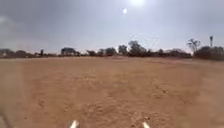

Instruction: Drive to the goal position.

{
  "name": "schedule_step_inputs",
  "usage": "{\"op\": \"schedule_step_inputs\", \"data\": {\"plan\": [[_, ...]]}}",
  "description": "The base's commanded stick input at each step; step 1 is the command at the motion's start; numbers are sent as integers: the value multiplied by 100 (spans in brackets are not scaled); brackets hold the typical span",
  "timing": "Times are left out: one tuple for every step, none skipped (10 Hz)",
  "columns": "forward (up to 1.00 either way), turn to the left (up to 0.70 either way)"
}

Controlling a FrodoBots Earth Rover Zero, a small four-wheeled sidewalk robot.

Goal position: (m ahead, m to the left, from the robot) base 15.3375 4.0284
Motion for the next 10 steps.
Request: {"op": "schedule_step_inputs", "data": {"plan": [[70, 0], [70, 0], [70, 0], [70, 0], [70, 0], [70, 0], [70, 0], [70, 0], [70, 0], [70, 0]]}}
